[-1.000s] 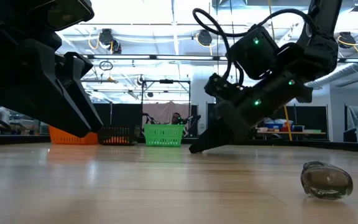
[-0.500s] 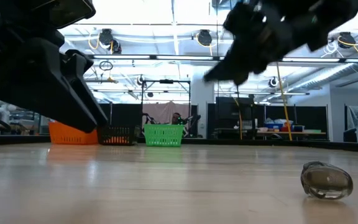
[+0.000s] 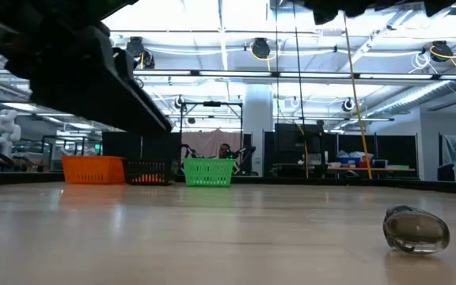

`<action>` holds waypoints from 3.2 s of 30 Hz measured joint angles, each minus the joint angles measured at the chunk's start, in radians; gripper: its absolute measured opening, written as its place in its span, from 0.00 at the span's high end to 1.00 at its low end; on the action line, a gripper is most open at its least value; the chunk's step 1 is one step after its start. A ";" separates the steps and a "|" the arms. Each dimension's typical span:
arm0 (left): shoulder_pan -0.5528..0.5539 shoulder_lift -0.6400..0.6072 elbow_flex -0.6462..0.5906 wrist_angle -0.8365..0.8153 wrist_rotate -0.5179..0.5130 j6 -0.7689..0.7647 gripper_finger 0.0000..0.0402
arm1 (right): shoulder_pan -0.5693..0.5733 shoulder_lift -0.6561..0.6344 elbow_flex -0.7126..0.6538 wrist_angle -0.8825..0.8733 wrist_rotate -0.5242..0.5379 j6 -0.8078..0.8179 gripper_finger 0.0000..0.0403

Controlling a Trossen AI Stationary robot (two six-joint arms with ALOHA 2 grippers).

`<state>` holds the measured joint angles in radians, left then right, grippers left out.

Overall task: Sort Halloween decoration
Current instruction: Put the white bone toy into the green bin, then put the black skull toy into the orange bin

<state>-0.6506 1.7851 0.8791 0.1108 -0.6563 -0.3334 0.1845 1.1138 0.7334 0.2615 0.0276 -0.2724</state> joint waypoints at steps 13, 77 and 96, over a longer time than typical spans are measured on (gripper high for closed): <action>0.029 0.000 0.000 0.013 0.001 0.018 0.73 | 0.001 -0.031 0.000 -0.012 -0.004 -0.222 1.00; 0.029 0.000 0.000 0.058 -0.007 0.052 0.73 | -0.582 0.836 0.569 -0.148 -0.085 0.373 0.70; 0.027 0.001 0.001 0.291 0.226 0.082 0.73 | -0.135 0.343 0.569 -0.879 0.121 0.384 0.52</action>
<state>-0.6239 1.7863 0.8800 0.4017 -0.4307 -0.2516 0.0496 1.4564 1.3022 -0.6173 0.1482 0.1113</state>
